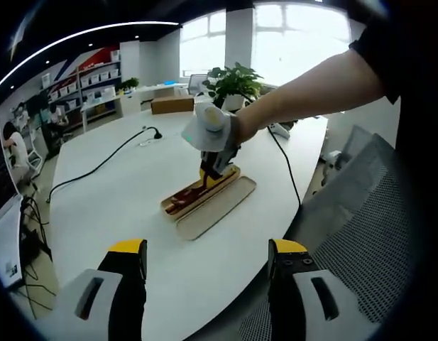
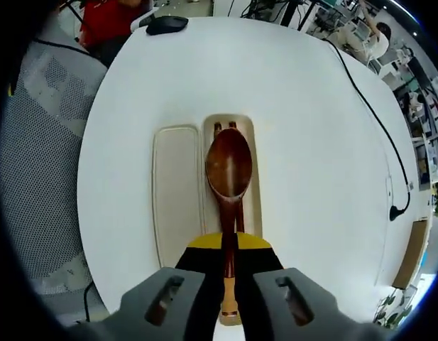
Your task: Arrange the utensils inside the cutlery case until each visible utensil rests in its matching compartment.
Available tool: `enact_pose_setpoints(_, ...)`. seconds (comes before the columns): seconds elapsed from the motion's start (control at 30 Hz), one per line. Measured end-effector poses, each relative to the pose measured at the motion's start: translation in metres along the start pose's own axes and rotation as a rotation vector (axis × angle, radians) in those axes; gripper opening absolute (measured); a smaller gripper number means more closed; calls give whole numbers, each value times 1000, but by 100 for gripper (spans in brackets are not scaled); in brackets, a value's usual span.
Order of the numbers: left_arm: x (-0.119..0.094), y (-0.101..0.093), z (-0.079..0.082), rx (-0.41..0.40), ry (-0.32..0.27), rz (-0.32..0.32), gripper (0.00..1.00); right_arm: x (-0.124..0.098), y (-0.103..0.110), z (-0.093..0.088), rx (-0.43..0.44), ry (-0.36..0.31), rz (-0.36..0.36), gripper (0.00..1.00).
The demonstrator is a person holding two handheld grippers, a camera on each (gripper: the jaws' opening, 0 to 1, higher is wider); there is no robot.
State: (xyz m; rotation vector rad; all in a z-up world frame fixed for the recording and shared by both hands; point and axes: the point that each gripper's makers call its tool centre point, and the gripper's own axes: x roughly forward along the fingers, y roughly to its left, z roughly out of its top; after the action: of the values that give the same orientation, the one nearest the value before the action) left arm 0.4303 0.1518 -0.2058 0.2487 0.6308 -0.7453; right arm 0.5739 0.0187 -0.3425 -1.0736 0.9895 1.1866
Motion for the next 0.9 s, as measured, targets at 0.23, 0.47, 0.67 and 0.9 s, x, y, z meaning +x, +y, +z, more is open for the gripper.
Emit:
enact_pose_setpoints(0.23,1,1,-1,-5,6,1,72,3,-4,0,26,-12,6,0)
enact_pose_setpoints(0.47,2,3,-3,-9,15,9,72,6,-2,-2,19,-6,12,0)
enact_pose_setpoints(0.67,3,1,-4,-2,20,-1,72,10,-1,-3,31,2,19,0)
enact_pose_setpoints(0.9,2,2,-2,-2,12,2,72,10,-4,-4,81,12,19,1)
